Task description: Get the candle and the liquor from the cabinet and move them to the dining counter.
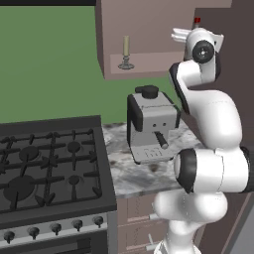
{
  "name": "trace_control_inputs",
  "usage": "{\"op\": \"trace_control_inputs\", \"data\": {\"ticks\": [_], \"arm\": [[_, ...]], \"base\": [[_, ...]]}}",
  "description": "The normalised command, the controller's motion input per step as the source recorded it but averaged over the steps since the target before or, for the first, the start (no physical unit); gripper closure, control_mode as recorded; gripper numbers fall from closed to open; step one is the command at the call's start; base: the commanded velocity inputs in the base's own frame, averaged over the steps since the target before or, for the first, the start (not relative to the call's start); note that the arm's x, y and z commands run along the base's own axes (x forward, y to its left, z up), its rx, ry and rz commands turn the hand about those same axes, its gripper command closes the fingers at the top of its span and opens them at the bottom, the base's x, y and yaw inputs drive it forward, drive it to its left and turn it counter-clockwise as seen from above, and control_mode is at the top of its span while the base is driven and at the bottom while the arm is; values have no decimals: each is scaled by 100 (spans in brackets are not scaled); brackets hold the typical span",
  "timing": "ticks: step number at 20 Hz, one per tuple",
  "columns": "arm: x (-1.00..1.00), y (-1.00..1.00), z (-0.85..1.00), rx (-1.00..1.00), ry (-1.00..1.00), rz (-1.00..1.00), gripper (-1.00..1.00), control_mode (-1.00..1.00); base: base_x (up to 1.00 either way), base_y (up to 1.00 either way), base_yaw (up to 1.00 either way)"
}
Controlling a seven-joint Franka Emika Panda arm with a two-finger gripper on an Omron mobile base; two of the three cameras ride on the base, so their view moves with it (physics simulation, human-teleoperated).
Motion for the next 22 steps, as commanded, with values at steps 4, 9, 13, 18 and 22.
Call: {"op": "trace_control_inputs", "data": {"ticks": [4, 9, 13, 18, 22], "arm": [[23, 0, 0, 0, -3, -4, -100, -100], [25, -1, 0, 0, -1, -5, -100, -100], [27, 0, 0, 0, 0, -5, -100, -100], [28, 0, 0, 0, 0, -5, -100, -100], [26, -1, 0, 0, 0, -7, -100, -100]], "base": [[0, 0, 0], [0, 0, 0], [0, 0, 0], [0, 0, 0], [0, 0, 0]]}}
